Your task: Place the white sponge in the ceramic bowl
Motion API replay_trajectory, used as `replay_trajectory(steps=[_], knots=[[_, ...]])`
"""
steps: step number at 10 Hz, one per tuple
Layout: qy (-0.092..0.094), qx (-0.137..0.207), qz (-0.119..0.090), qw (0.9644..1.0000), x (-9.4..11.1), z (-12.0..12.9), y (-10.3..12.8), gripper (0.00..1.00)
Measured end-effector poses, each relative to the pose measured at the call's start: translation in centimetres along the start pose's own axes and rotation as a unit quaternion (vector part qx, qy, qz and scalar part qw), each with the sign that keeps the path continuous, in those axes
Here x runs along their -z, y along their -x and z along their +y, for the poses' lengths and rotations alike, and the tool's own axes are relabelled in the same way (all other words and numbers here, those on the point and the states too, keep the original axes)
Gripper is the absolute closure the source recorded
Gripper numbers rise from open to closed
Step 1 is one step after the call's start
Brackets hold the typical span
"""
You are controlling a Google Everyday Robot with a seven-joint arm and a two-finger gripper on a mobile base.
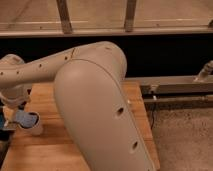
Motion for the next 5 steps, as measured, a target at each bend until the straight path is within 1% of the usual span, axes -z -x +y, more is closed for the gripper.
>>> replay_trajectory(steps=[1, 3, 4, 5], knots=[[-0.005, 0.005, 0.01, 0.9999, -0.7, 0.2, 0.3, 0.33], [-0.02, 0.014, 0.018, 0.9996, -1.5, -0.4, 1.2, 0.33], [-0.022, 0.018, 0.019, 0.9994, -2.2, -0.5, 2.1, 0.33], [-0.018, 0.019, 0.018, 0.9995, -2.7, -0.5, 2.4, 0.33]])
